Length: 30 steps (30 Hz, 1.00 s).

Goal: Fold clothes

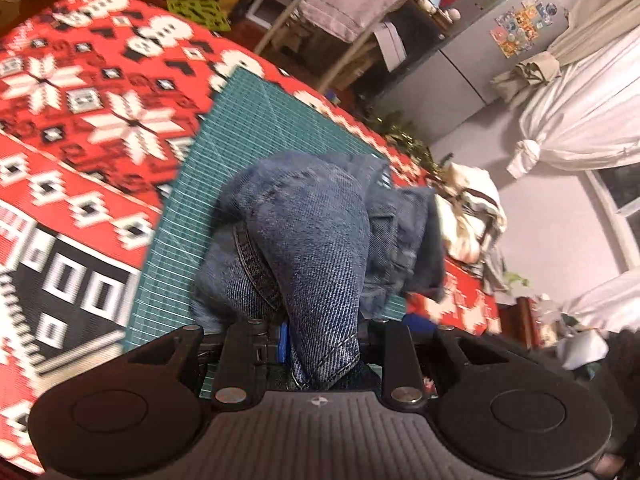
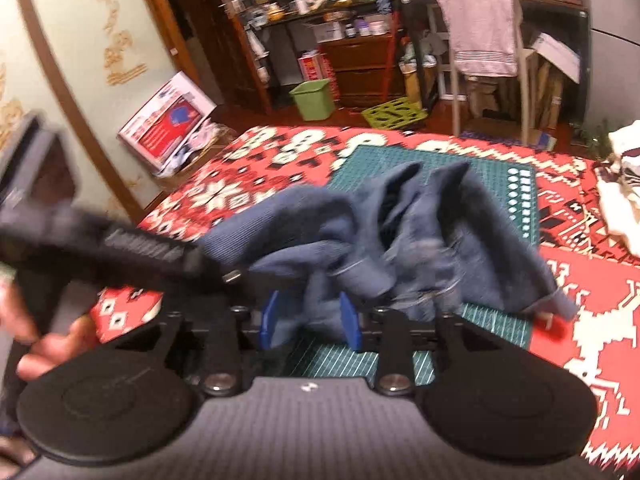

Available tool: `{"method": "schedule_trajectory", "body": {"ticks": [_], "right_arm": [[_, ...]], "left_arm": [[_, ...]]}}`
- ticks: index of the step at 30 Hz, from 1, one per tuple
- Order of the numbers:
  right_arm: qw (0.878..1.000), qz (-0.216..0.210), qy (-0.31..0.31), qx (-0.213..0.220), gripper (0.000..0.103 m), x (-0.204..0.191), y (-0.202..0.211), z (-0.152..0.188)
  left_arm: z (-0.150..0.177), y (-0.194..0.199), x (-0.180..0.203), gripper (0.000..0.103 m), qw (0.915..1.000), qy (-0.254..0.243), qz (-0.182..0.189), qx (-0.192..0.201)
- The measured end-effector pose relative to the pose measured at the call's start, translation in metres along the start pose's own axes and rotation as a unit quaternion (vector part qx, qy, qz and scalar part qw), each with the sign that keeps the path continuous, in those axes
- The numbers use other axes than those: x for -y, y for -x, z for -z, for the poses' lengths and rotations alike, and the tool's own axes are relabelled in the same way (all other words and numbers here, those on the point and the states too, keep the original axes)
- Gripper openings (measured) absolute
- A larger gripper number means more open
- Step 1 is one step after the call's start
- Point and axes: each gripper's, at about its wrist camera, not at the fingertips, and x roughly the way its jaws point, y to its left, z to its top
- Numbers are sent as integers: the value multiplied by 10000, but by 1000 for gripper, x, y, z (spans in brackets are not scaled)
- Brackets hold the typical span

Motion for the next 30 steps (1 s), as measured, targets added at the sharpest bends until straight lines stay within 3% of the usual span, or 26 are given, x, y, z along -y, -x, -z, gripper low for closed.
{"method": "schedule_trajectory", "body": {"ticks": [8,12,14,21,23,24,25,30], "right_arm": [[10000,32,-64,18,45,11,33,21],[9999,27,-103,-52,51,24,47,31],[9998,-62,-71,-179,57,25,46,37],[9994,68,-62,-344,57,18,20,50],[9991,26,-239,-338,54,20,11,47],[9988,-29,-359,-332,43,23,7,46],[9984,-17,-453,-330,22,24,3,45],[9974,594,-368,-192,14,28,10,43]], "left_arm": [[3,-34,26,25,9989,-246,214,-340],[0,-45,36,25,9985,-288,251,-388],[0,-48,40,25,9984,-292,259,-400],[2,-49,50,25,9983,-331,209,-436],[4,-46,49,25,9983,-309,203,-455],[5,-45,48,25,9983,-298,200,-465],[6,-44,48,25,9983,-287,197,-475],[11,-45,48,24,9979,-187,283,-547]]}}
